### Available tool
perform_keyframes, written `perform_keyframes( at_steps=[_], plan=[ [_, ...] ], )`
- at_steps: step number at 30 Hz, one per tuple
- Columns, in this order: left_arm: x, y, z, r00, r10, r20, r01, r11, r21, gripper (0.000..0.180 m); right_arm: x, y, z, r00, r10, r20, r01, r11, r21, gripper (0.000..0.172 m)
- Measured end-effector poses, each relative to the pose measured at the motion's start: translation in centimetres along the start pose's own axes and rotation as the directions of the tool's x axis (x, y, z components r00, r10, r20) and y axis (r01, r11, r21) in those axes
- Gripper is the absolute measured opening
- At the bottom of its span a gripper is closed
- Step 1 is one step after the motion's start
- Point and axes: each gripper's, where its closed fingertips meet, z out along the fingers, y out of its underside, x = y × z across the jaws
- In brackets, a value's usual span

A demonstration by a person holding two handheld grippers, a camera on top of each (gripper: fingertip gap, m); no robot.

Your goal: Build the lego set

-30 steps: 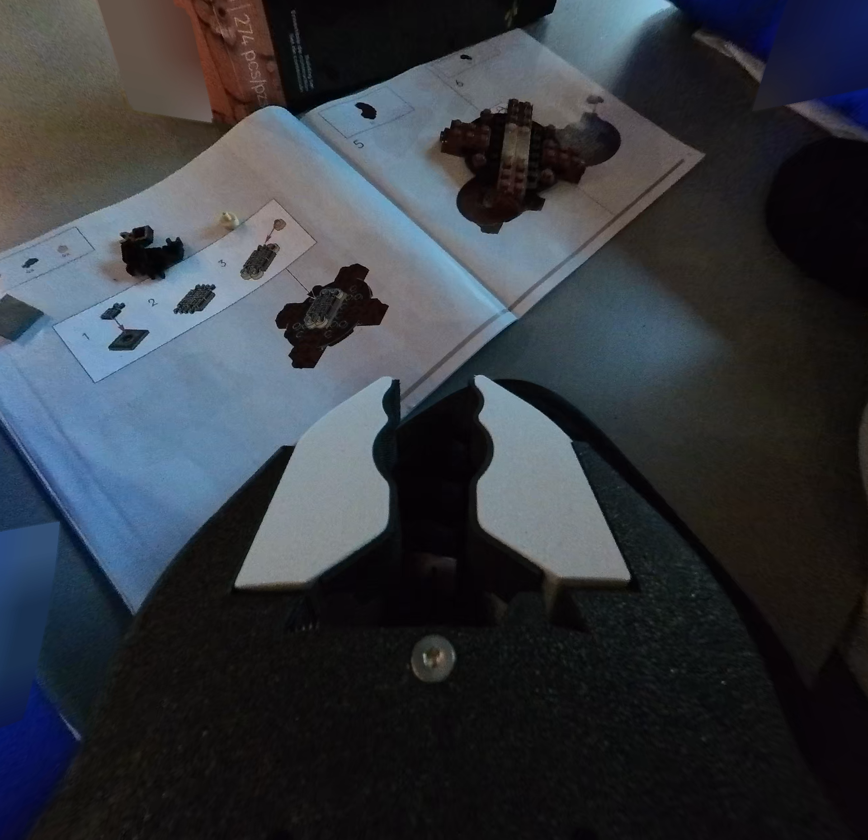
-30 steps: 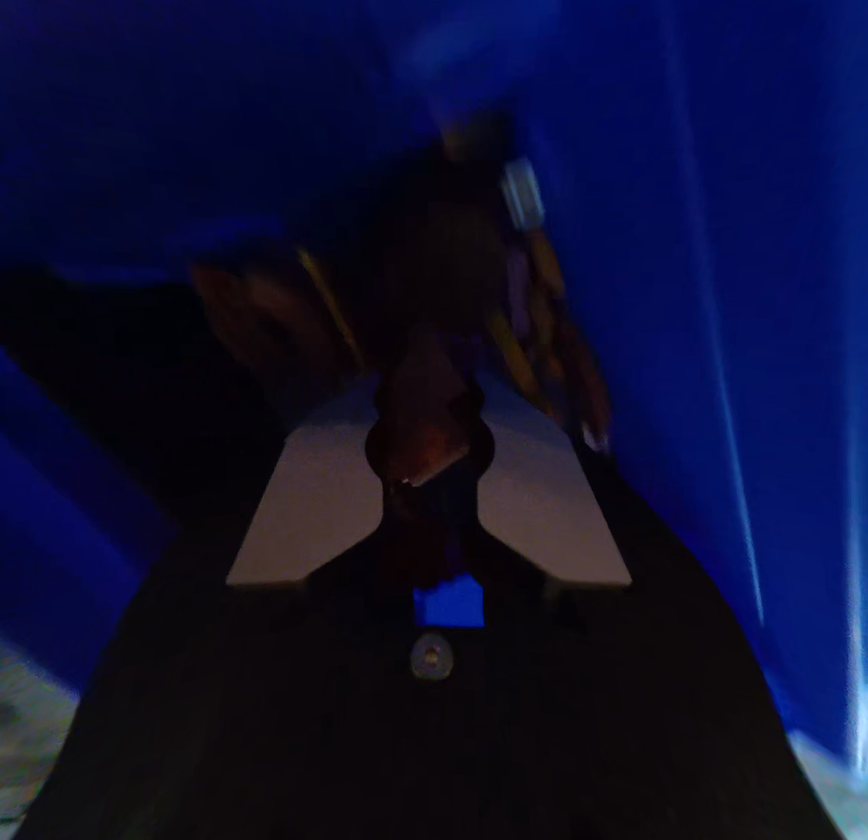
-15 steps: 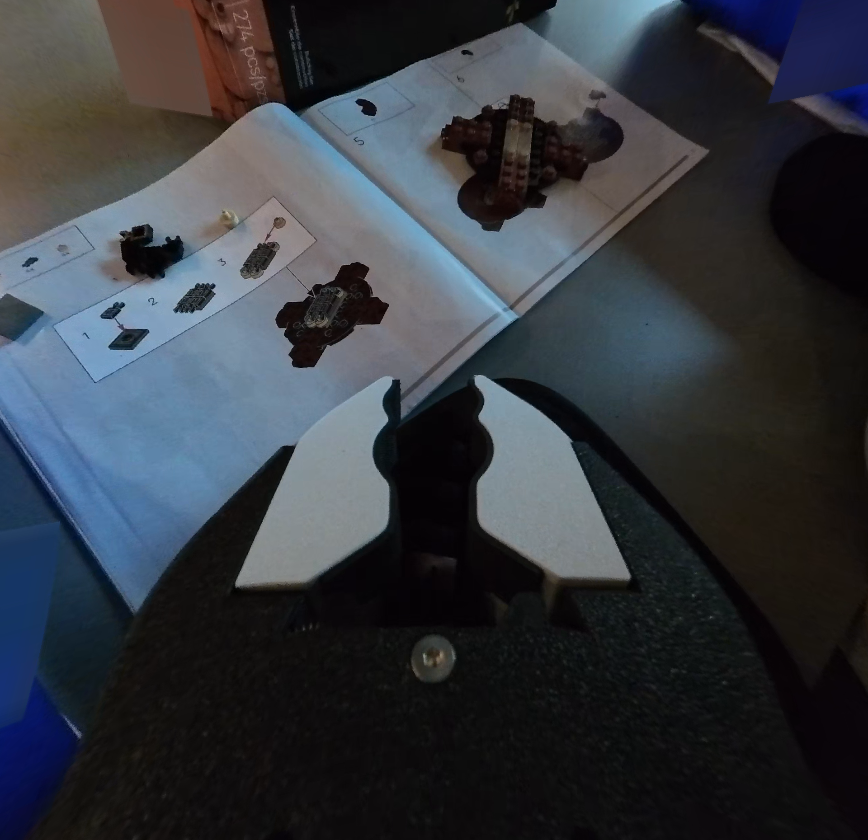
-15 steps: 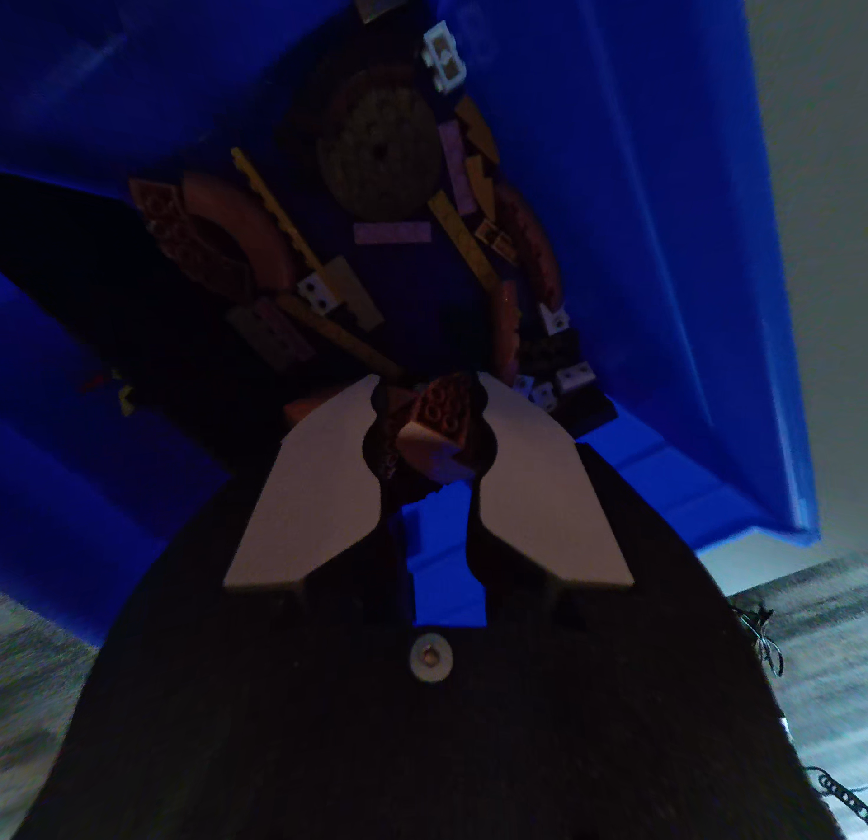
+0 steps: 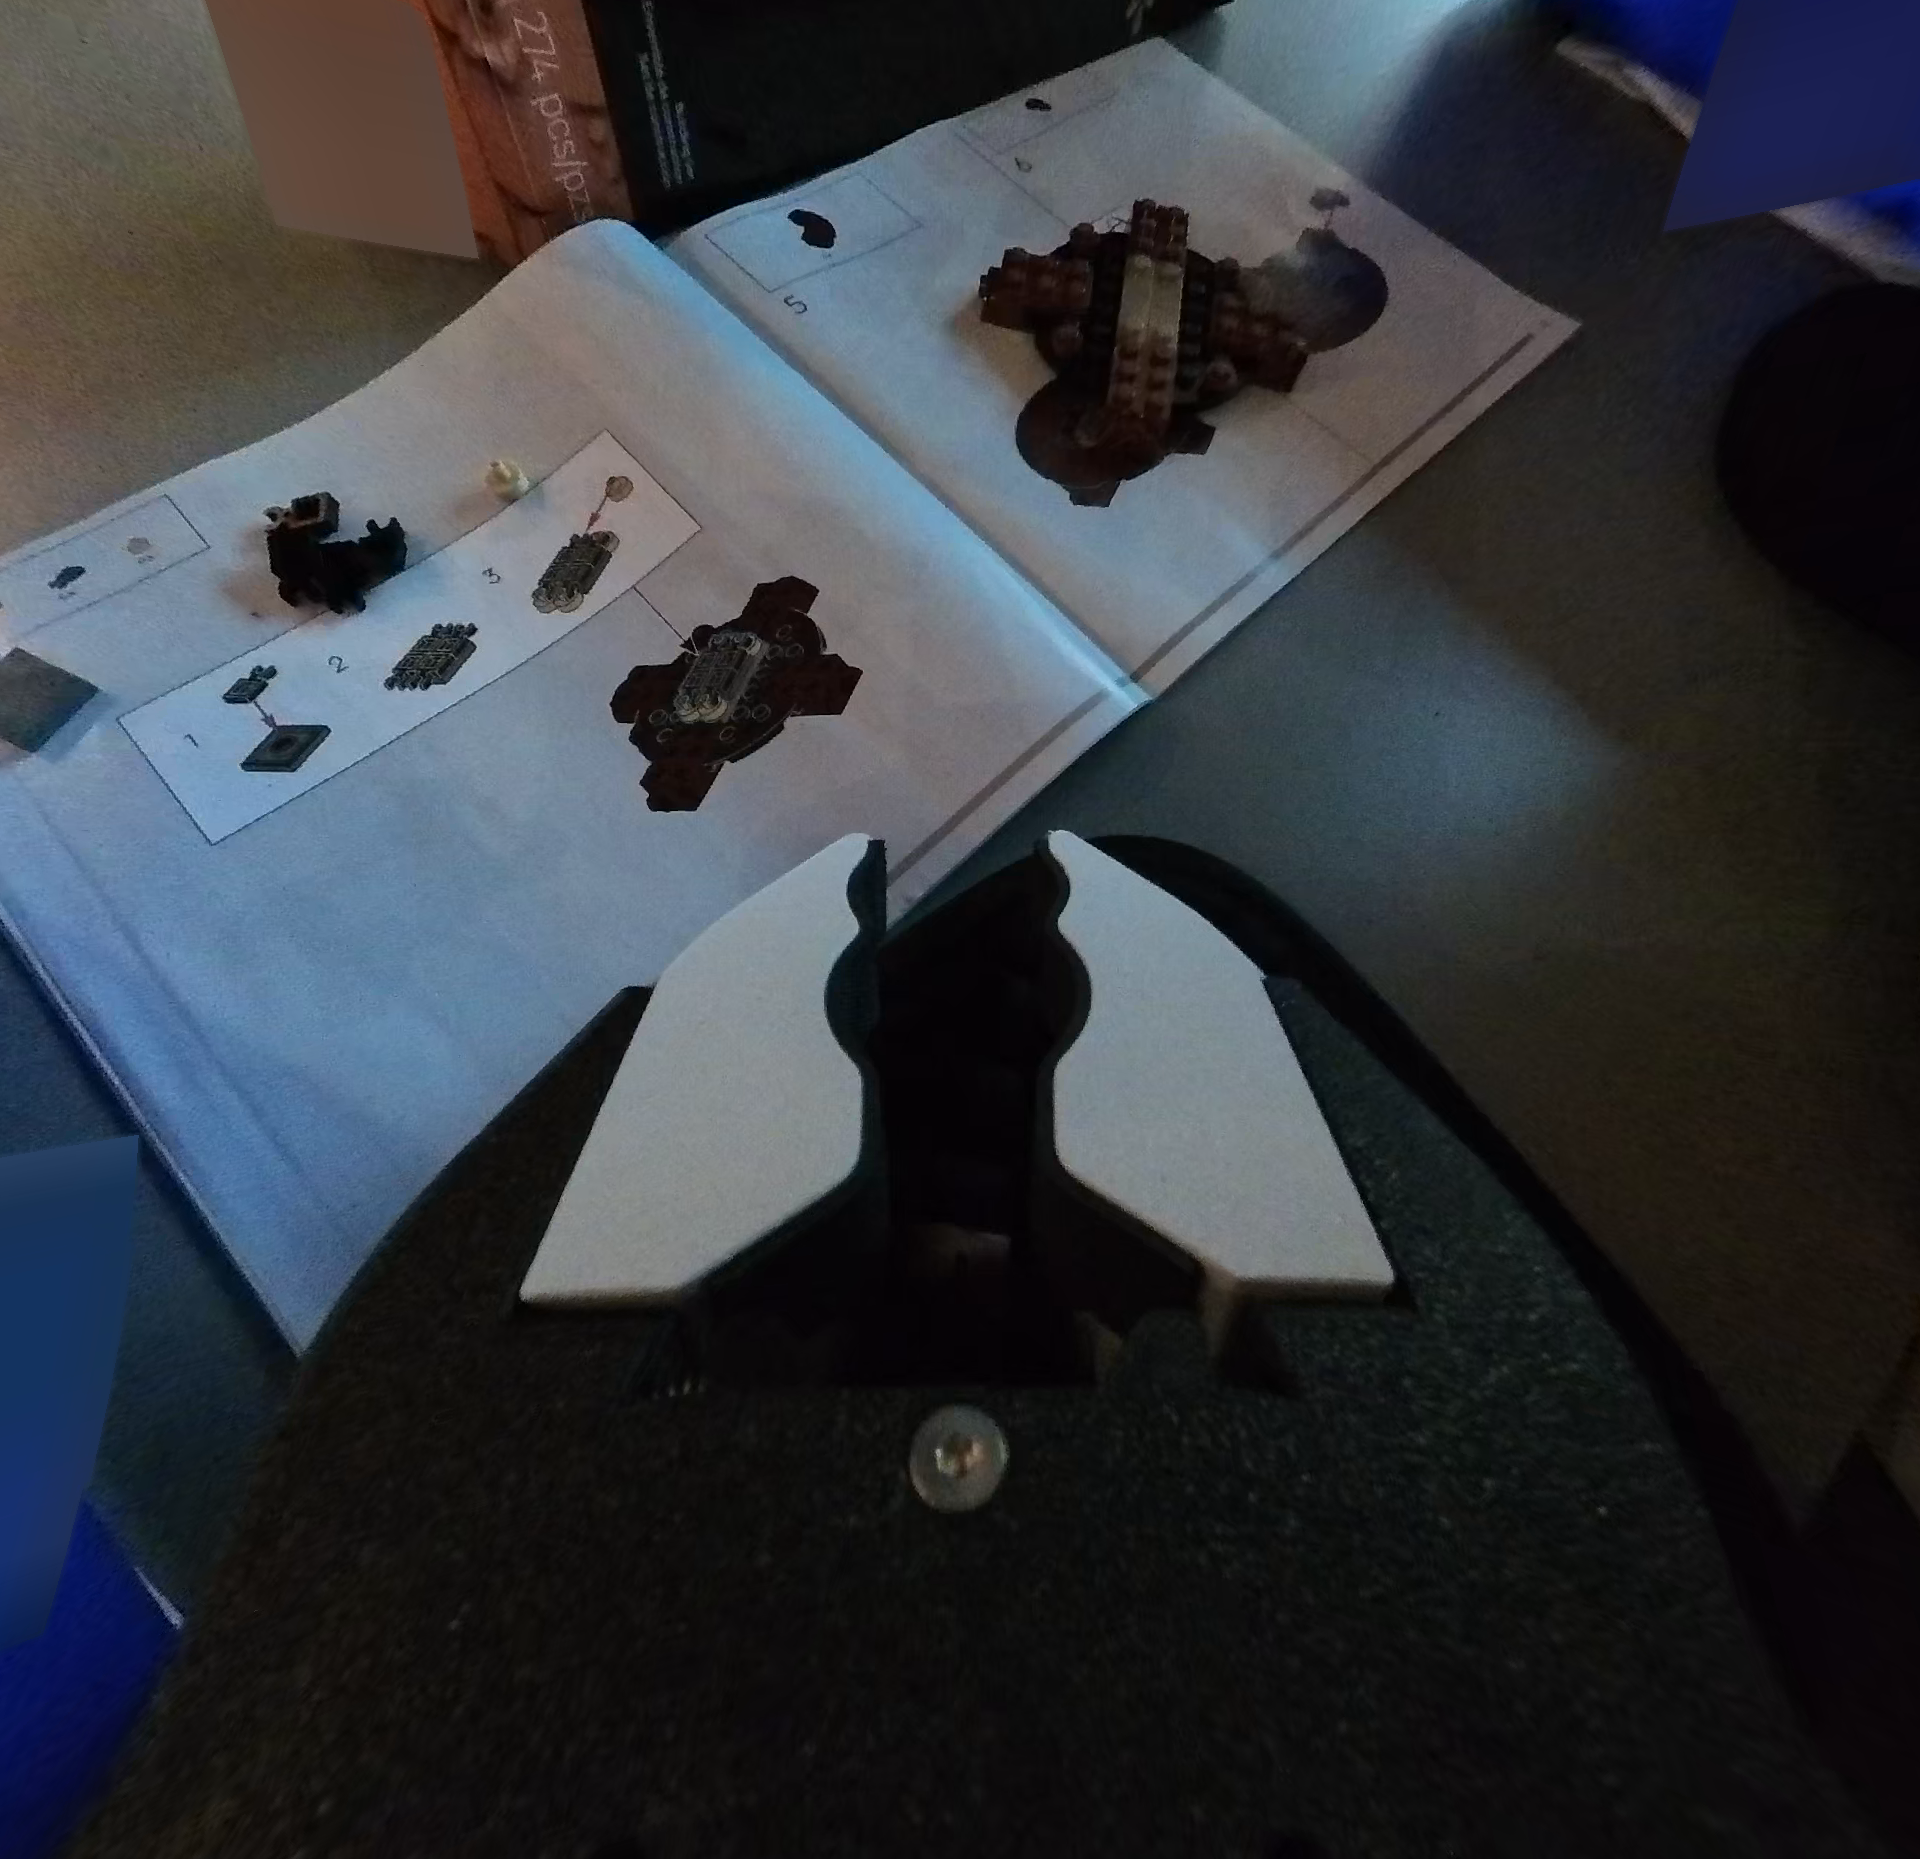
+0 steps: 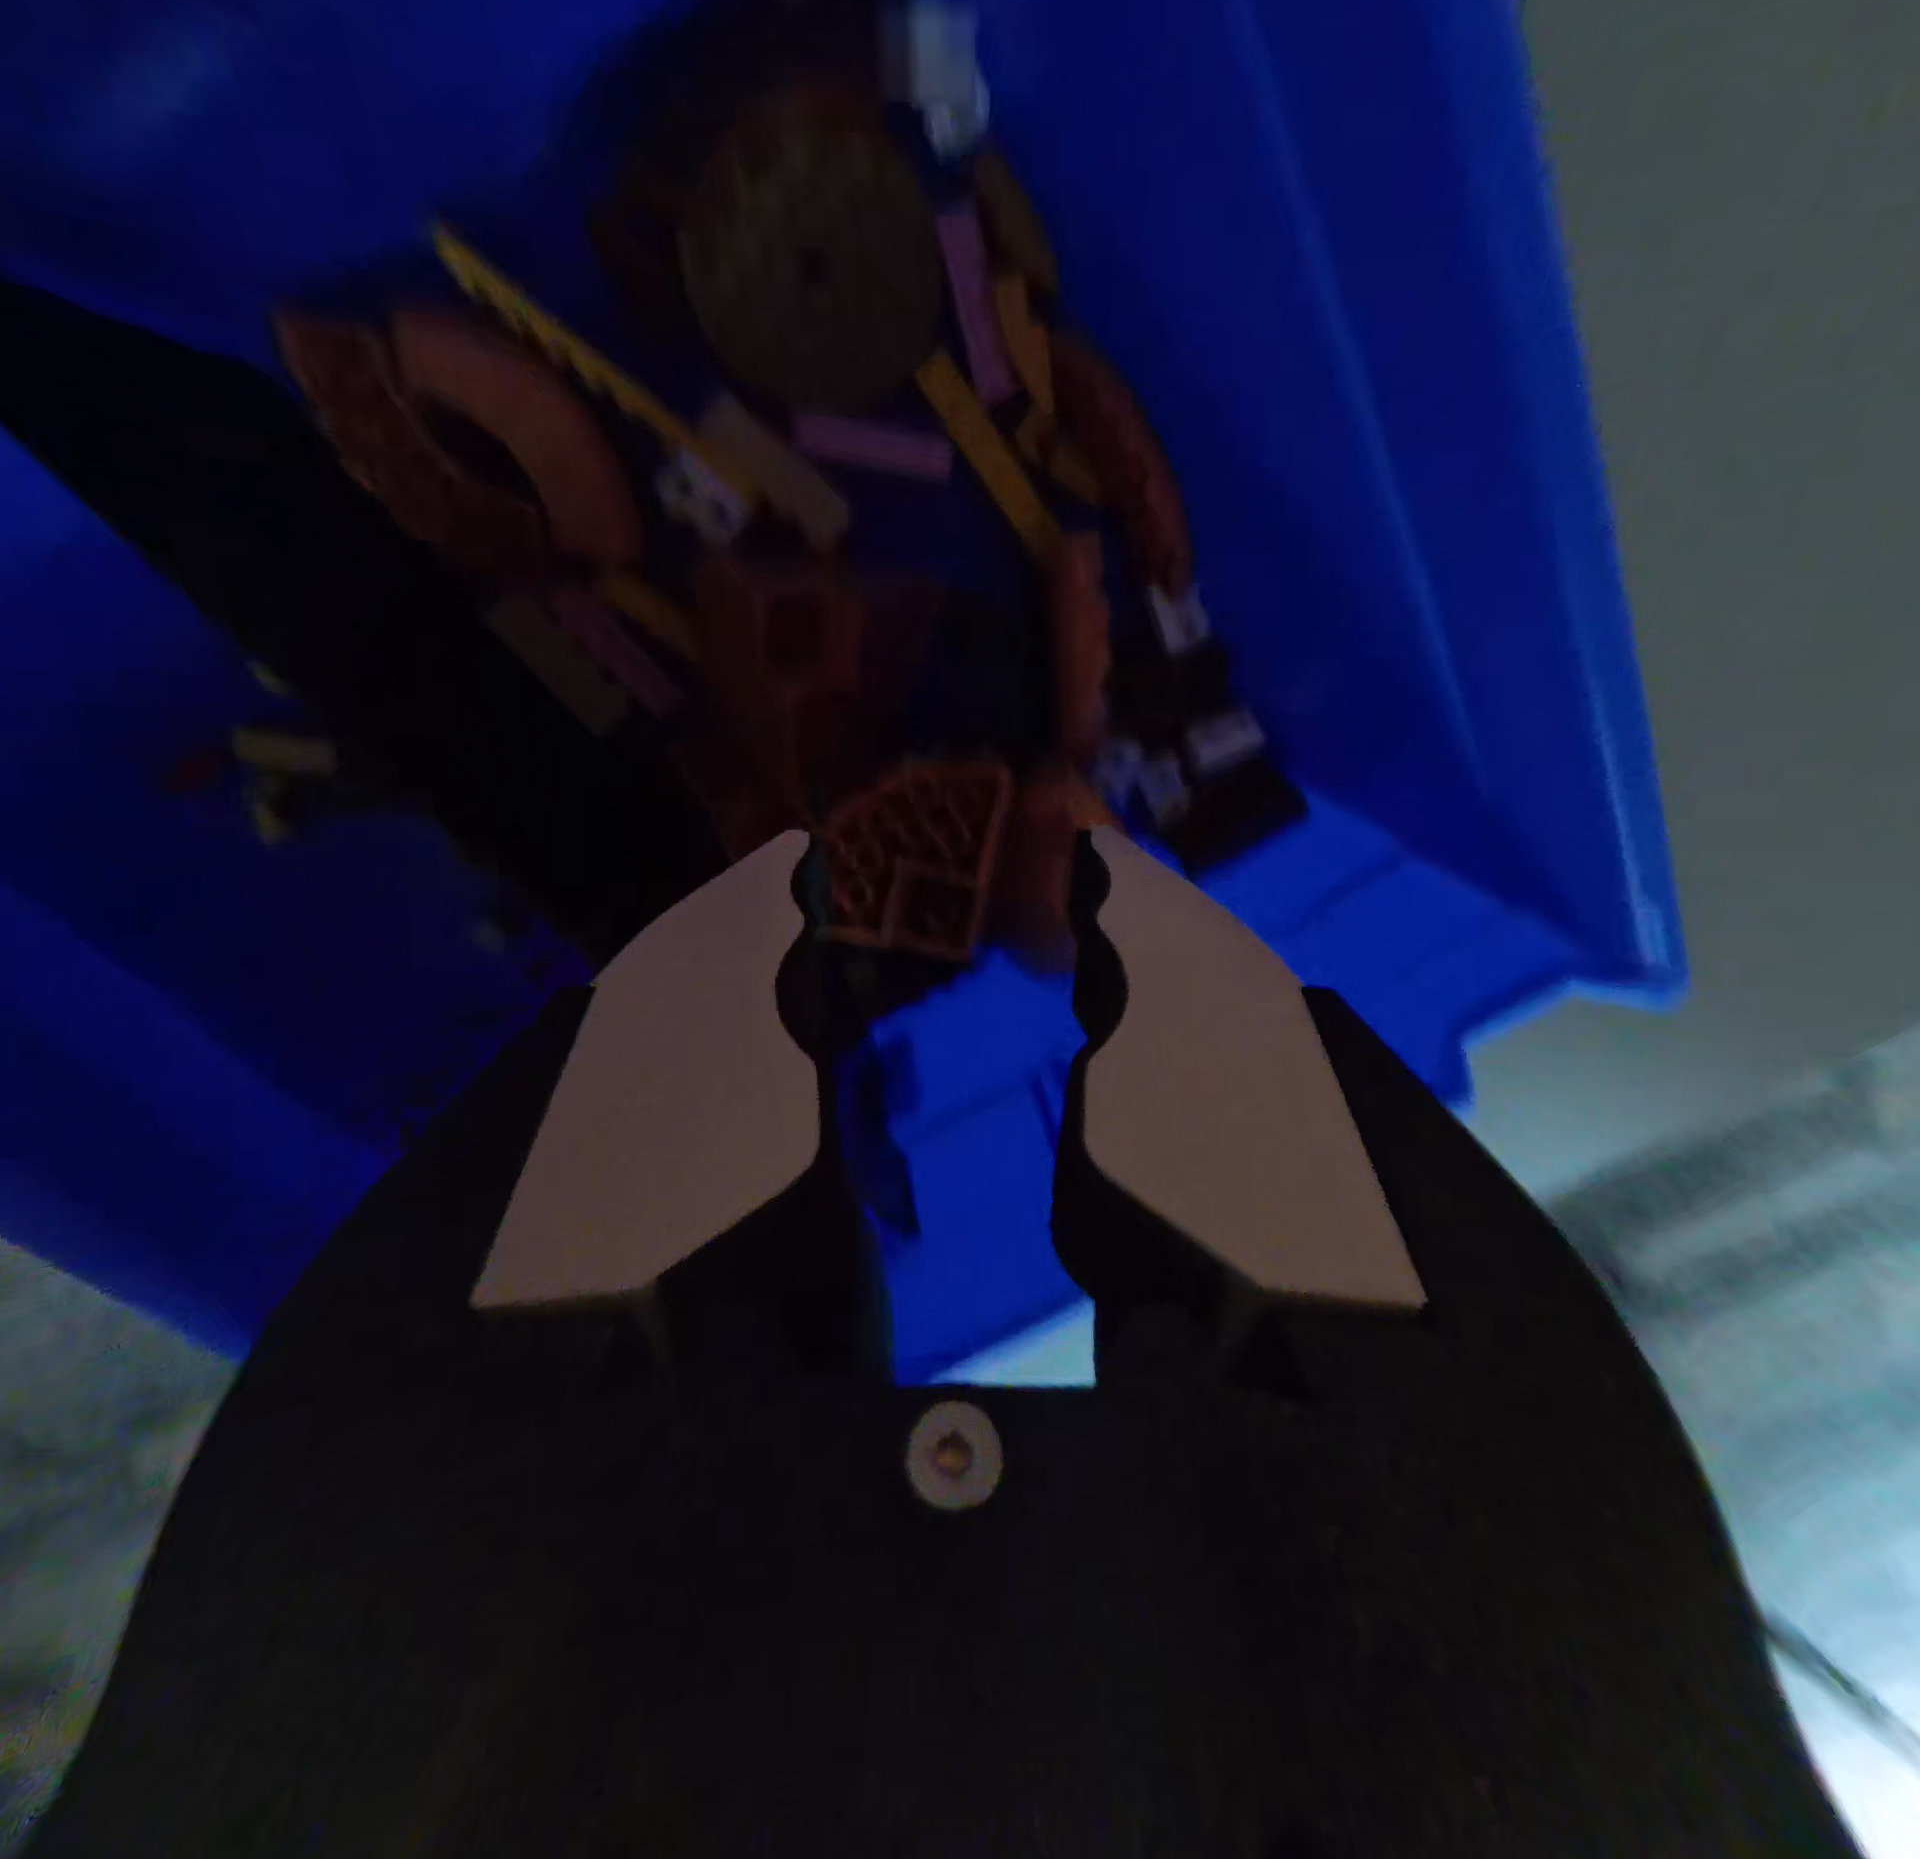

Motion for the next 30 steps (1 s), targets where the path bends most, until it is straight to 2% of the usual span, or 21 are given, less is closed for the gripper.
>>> perform_keyframes(
  at_steps=[2, 7, 9, 12, 15, 19, 22, 27, 29, 30],
  plan=[
    [0.0, 0.0, 0.0, 1.0, -0.002, -0.001, 0.002, 1.0, 0.001, 0.027, 0.7, 1.3, 0.3, 0.998, -0.05, -0.044, 0.045, 0.993, -0.112, 0.044],
    [0.0, 0.0, 0.0, 1.0, -0.004, -0.002, 0.004, 1.0, 0.001, 0.027, -0.5, 2.1, 2.3, 0.994, -0.106, 0.035, 0.112, 0.958, -0.264, 0.04],
    [0.0, 0.0, 0.0, 1.0, 0.0, 0.002, 0.0, 1.0, 0.001, 0.027, -1.1, 0.8, 3.4, 0.991, -0.122, 0.058, 0.132, 0.969, -0.21, 0.031],
    [0.0, 0.0, 0.0, 1.0, 0.004, 0.007, -0.004, 1.0, -0.002, 0.027, -2.5, -3.2, 2.3, 0.988, -0.088, 0.131, 0.082, 0.996, 0.046, 0.023],
    [-0.1, 0.0, 0.0, 1.0, 0.004, 0.007, -0.004, 1.0, -0.005, 0.027, -0.8, -3.5, 0.1, 0.998, -0.045, 0.054, 0.038, 0.992, 0.117, 0.026],
    [-0.1, 0.1, 0.1, 1.0, 0.001, 0.006, -0.001, 1.0, -0.007, 0.027, 0.8, 0.7, -1.0, 0.999, -0.053, -0.001, 0.053, 0.998, -0.039, 0.038],
    [-0.1, 0.1, 0.0, 1.0, 0.004, 0.009, -0.004, 1.0, -0.006, 0.027, 0.8, 3.3, -0.6, 0.992, -0.128, -0.002, 0.125, 0.975, -0.186, 0.041],
    [-0.1, 0.1, 0.0, 1.0, 0.01, 0.012, -0.01, 1.0, -0.005, 0.027, 1.8, 2.7, 0.6, 0.954, -0.289, -0.074, 0.253, 0.915, -0.315, 0.041],
    [-0.1, 0.0, 0.0, 1.0, 0.011, 0.014, -0.011, 1.0, -0.003, 0.027, 2.7, 3.0, 1.4, 0.925, -0.37, -0.09, 0.302, 0.857, -0.417, 0.041],
    [-0.1, 0.0, 0.0, 1.0, 0.013, 0.015, -0.013, 1.0, -0.002, 0.027, 2.5, 3.3, 2.0, 0.916, -0.399, -0.05, 0.335, 0.826, -0.453, 0.042]
  ],
)
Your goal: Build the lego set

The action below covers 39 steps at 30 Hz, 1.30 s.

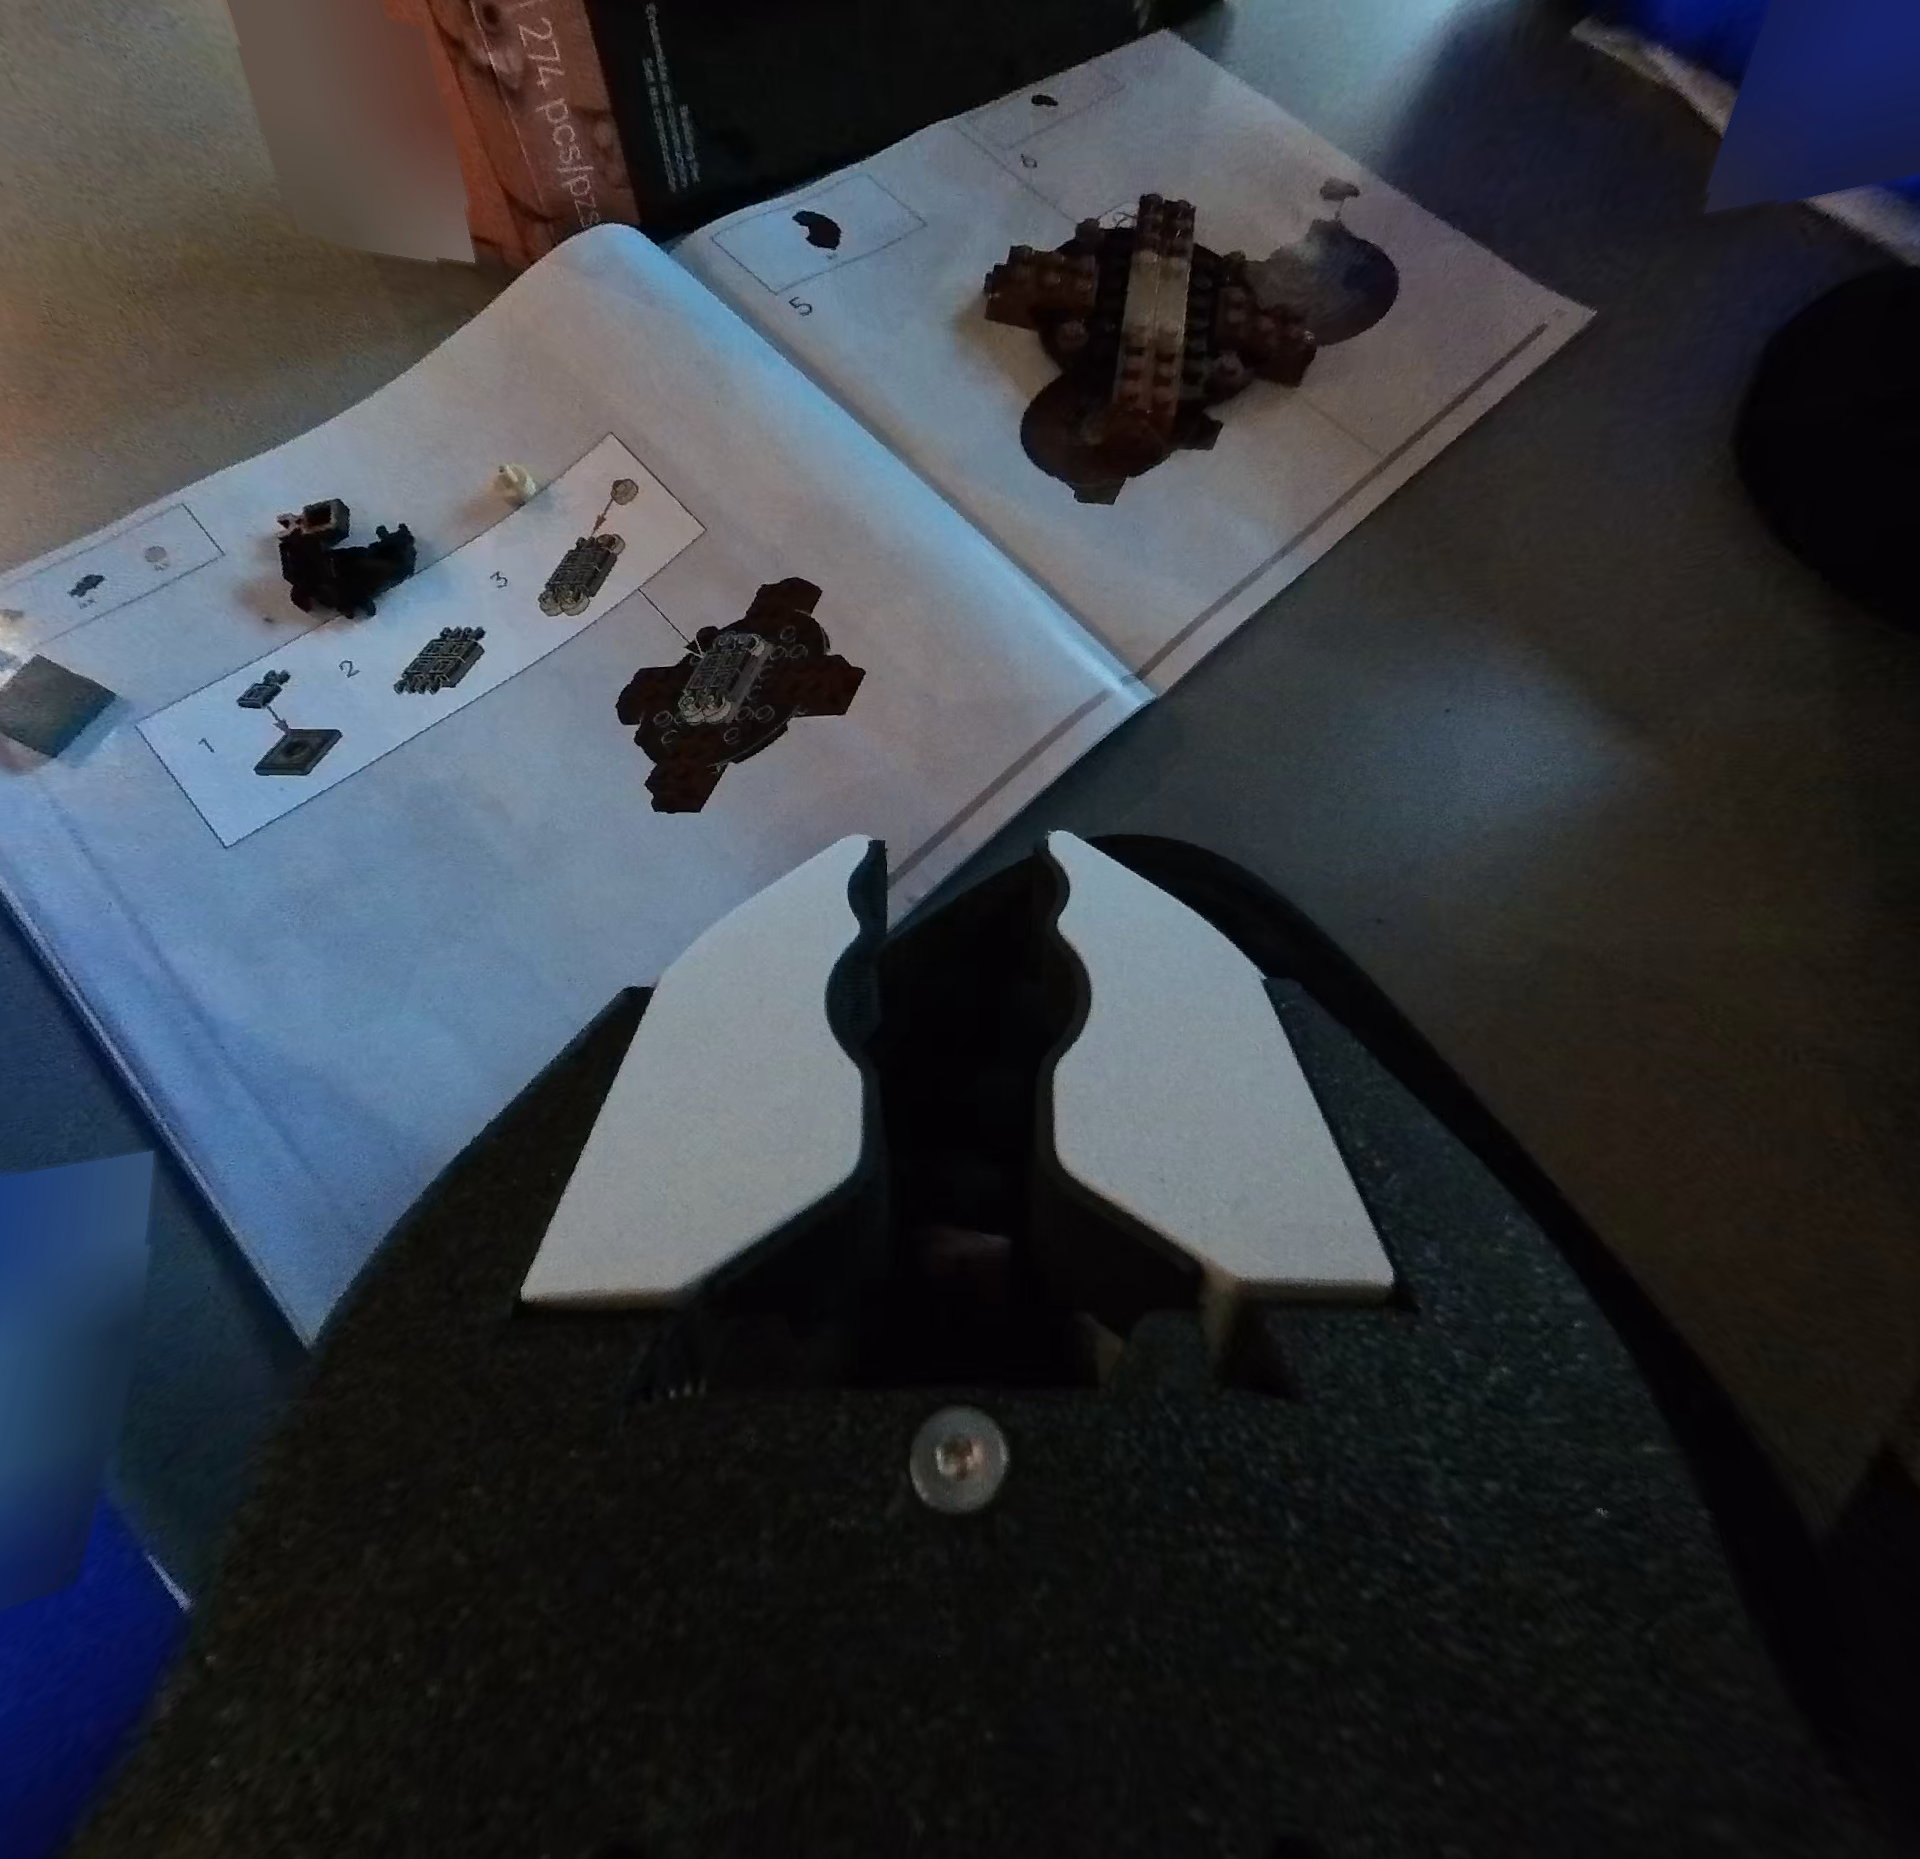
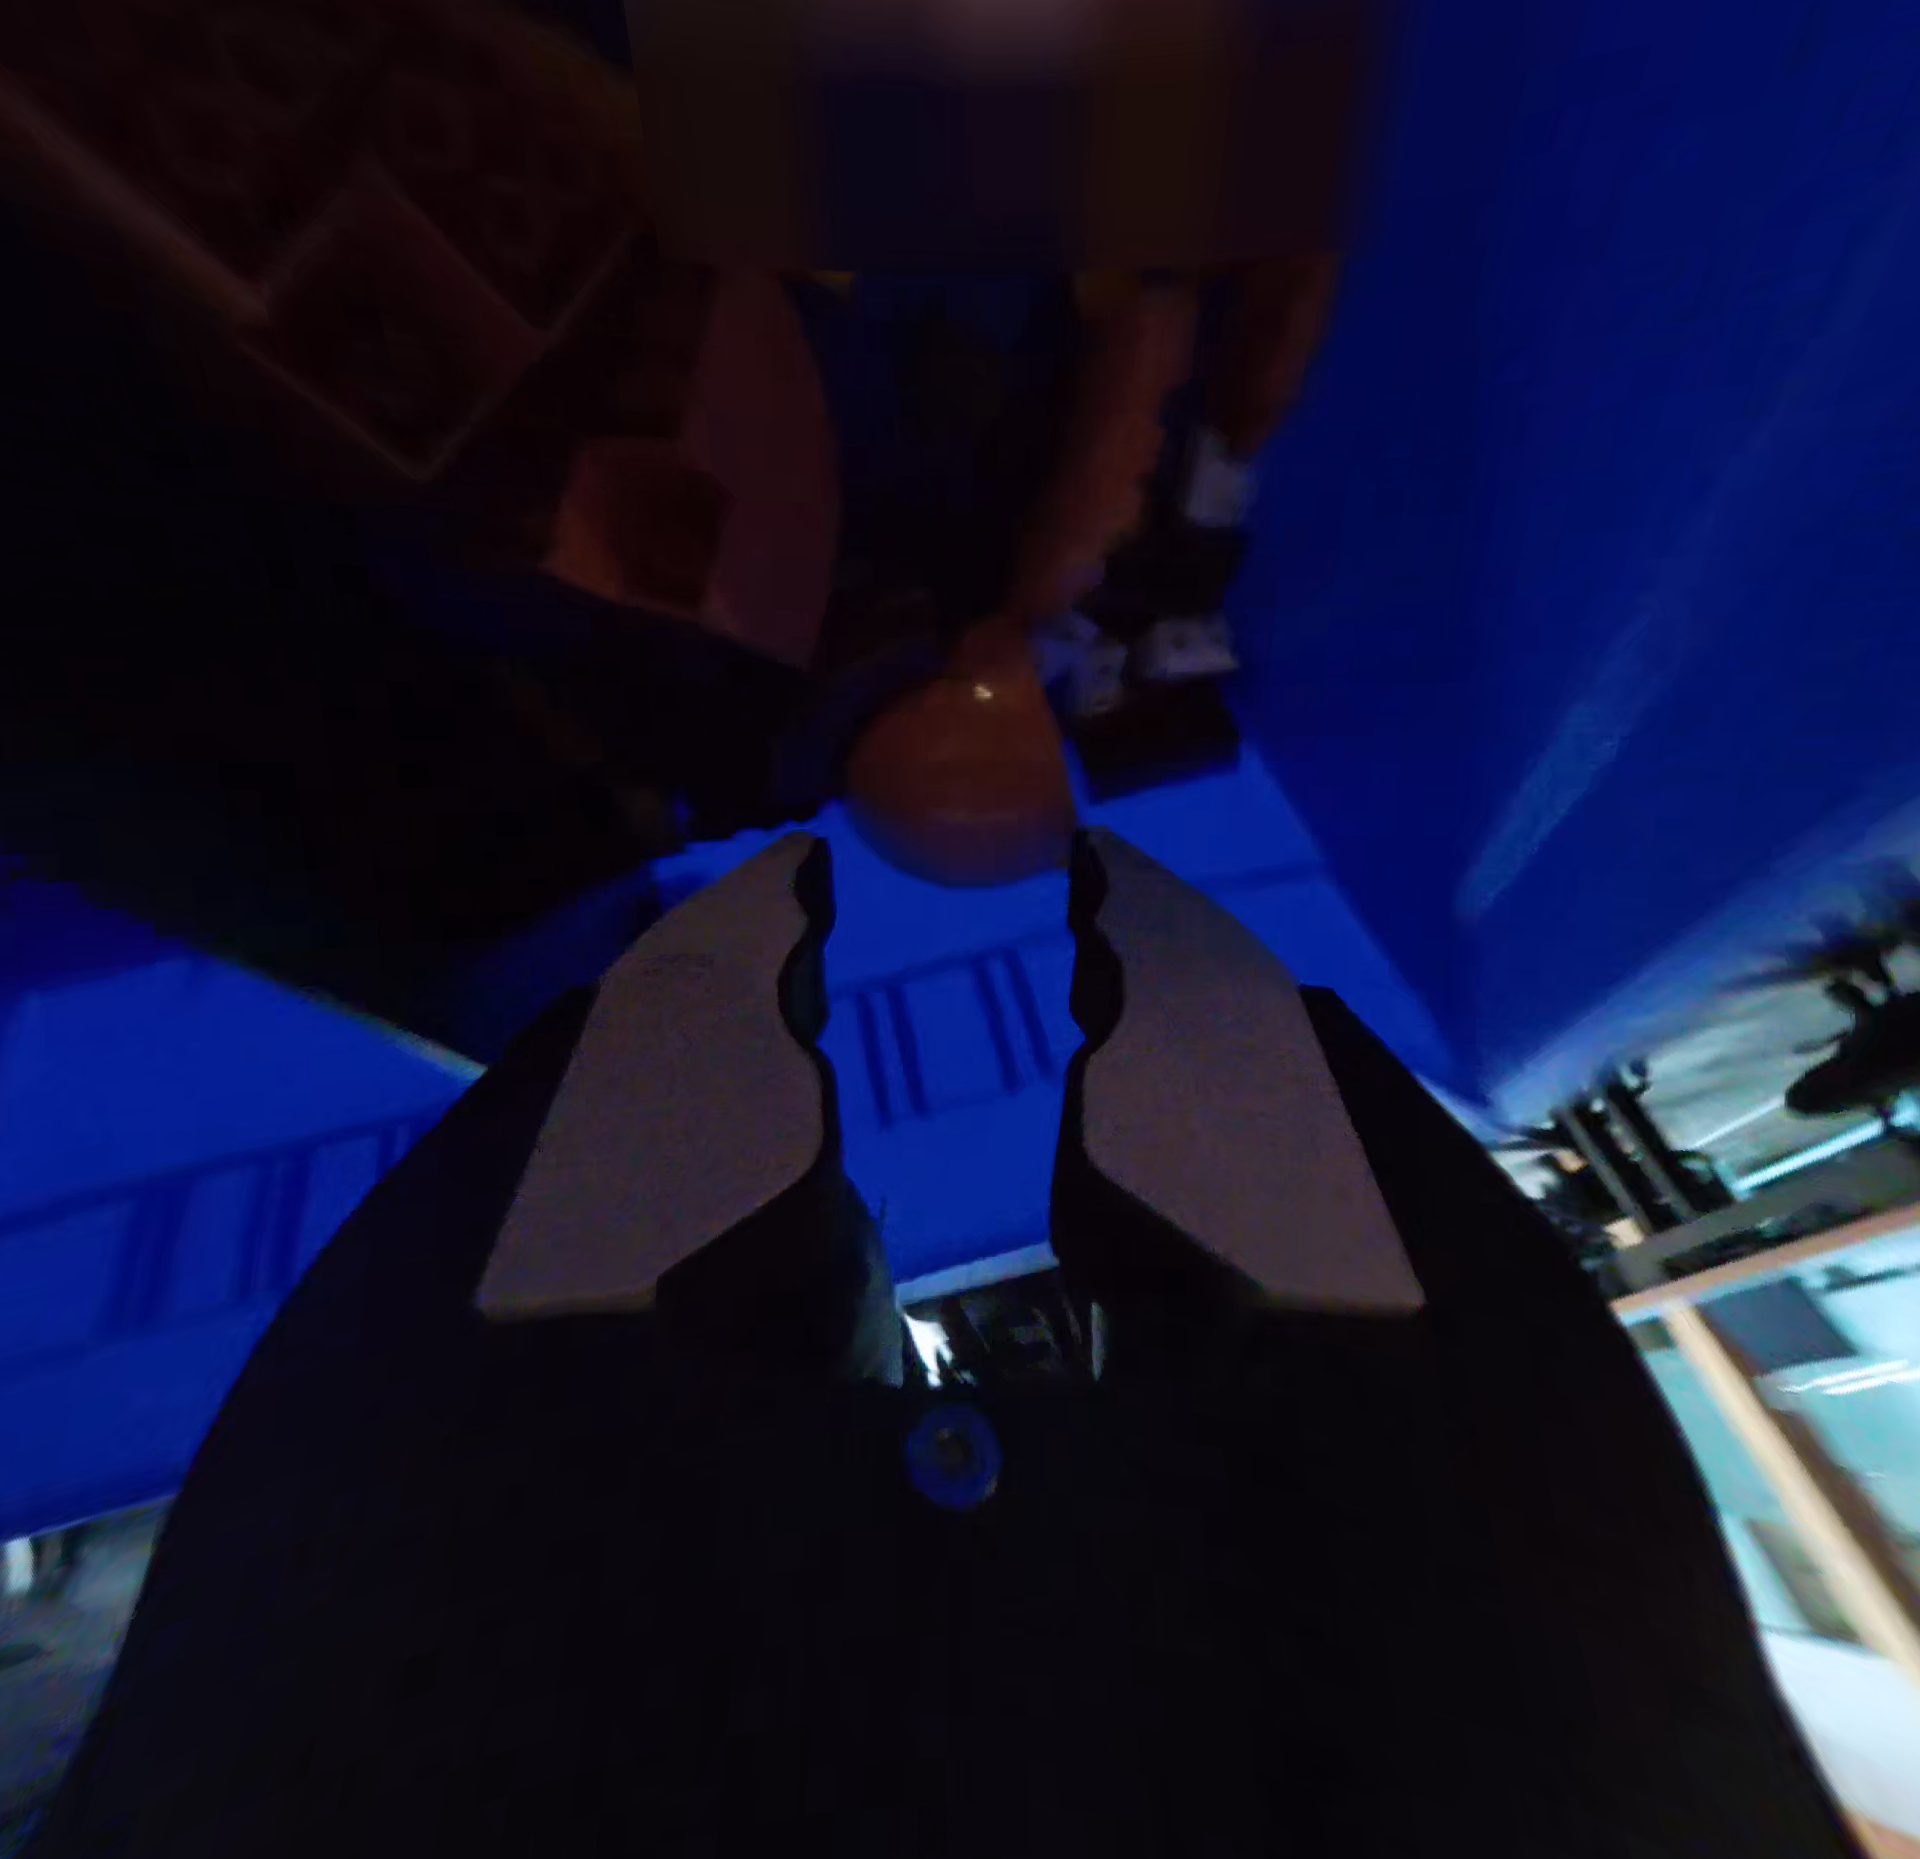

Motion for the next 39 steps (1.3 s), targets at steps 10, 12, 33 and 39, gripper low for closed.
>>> perform_keyframes(
  at_steps=[10, 12, 33, 39],
  plan=[
    [0.0, 0.0, 0.0, 1.0, 0.005, 0.002, -0.005, 1.0, 0.0, 0.027, 1.9, -5.4, -5.0, 0.983, 0.123, 0.138, -0.177, 0.846, 0.503, 0.031],
    [0.0, 0.0, 0.0, 1.0, -0.001, -0.001, 0.001, 1.0, 0.002, 0.027, 3.0, -4.3, -6.5, 0.97, 0.173, 0.172, -0.24, 0.797, 0.553, 0.028],
    [0.1, -0.1, -0.1, 1.0, -0.004, -0.007, 0.004, 1.0, 0.011, 0.026, 3.1, -0.7, 0.2, 0.985, 0.067, -0.158, -0.074, 0.997, -0.037, 0.047],
    [0.0, -0.1, -0.1, 1.0, -0.001, -0.001, 0.001, 1.0, 0.015, 0.026, 2.0, -1.3, 1.7, 0.998, 0.029, -0.047, -0.032, 0.997, -0.068, 0.052]
  ],
)
